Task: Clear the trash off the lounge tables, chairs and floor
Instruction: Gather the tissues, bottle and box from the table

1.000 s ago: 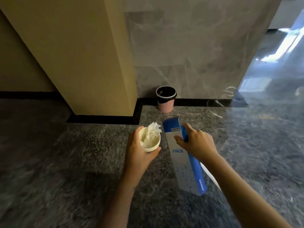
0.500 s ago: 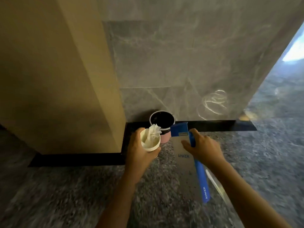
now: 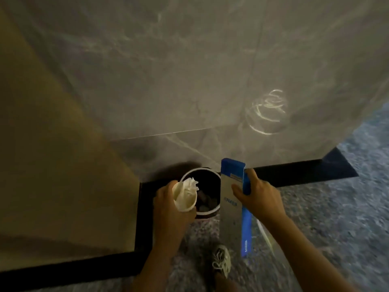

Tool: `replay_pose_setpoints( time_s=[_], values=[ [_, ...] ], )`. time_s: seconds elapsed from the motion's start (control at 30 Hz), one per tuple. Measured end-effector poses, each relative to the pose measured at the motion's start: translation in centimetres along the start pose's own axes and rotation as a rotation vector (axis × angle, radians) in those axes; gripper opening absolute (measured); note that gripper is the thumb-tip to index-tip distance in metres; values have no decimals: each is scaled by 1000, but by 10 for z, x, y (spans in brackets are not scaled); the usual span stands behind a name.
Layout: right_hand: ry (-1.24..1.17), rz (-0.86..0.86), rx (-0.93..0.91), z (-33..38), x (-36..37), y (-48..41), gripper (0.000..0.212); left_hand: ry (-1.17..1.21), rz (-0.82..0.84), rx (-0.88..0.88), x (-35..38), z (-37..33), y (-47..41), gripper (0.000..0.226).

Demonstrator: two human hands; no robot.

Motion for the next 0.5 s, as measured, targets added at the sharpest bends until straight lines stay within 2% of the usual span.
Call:
replay_pose_setpoints(
  time_s=[0.1, 0.2, 0.5],
  values=[
    [13, 85, 43, -8, 66, -66, 55, -17, 43, -96, 60, 28, -61, 53],
    [2, 161, 94, -11, 132, -102, 48, -60, 38, -184, 105, 67, -99, 65],
    [-13, 348, 412, -43, 326, -120, 46, -180, 275, -270, 253, 192, -146, 67]
  ],
)
Point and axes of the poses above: each hand's wrist, its own y-axis away from the middle knuckle, its own x-axis out of the palm, z = x × y, the point moved 5 cm from there along -y, towards the middle knuckle, and after that the axes turned 13 degrees about -z, right-handed, at the moved point
